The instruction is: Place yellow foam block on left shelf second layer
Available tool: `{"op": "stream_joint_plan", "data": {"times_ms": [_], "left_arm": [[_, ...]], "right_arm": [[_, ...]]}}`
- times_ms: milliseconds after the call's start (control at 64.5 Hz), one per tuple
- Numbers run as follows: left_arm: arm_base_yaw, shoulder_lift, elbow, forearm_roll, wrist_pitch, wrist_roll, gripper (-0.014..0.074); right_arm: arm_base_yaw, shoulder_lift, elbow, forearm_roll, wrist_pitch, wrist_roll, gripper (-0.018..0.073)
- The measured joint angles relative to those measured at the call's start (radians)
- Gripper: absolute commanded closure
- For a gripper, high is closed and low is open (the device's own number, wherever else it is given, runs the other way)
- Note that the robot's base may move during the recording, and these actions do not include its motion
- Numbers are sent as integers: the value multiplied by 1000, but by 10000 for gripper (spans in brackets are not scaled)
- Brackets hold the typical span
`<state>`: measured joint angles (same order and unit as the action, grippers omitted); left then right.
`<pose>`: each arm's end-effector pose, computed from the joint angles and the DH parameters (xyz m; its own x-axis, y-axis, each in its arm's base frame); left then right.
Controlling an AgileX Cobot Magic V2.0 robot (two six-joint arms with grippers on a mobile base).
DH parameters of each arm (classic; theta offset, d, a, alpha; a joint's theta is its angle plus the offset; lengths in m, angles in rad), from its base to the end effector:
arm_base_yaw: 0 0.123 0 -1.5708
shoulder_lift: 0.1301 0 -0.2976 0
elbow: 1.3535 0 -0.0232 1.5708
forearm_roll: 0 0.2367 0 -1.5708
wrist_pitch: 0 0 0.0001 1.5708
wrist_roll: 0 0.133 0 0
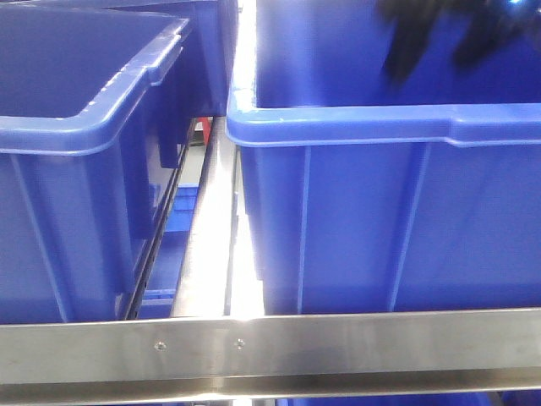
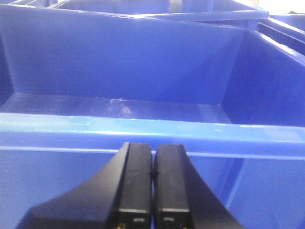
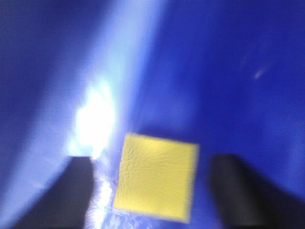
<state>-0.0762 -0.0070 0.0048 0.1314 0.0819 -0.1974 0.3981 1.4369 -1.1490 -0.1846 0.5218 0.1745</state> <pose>0.0712 -0.0040 0.2048 0.0038 -0.0669 -0.9978 0.0658 0.9956 -0.0665 0.3139 0.1188 0.3092 -0.6089 -0.2409 -0.7558 -0.3139 0.9482 -0.0494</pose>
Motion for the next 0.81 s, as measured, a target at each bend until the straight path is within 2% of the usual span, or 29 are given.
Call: {"op": "stream_joint_plan", "data": {"times_ms": [155,248,543,807], "left_arm": [[0,0,0,0,0,0,460],[0,0,0,0,0,0,460],[0,0,0,0,0,0,460],[0,0,0,0,0,0,460]], "right_arm": [[0,-176,73,0,5,-2,435],[0,-285,158,0,6,-2,498],[0,-643,501,0,-67,-2,496],[0,-848,619,0,-54,-2,496]]}}
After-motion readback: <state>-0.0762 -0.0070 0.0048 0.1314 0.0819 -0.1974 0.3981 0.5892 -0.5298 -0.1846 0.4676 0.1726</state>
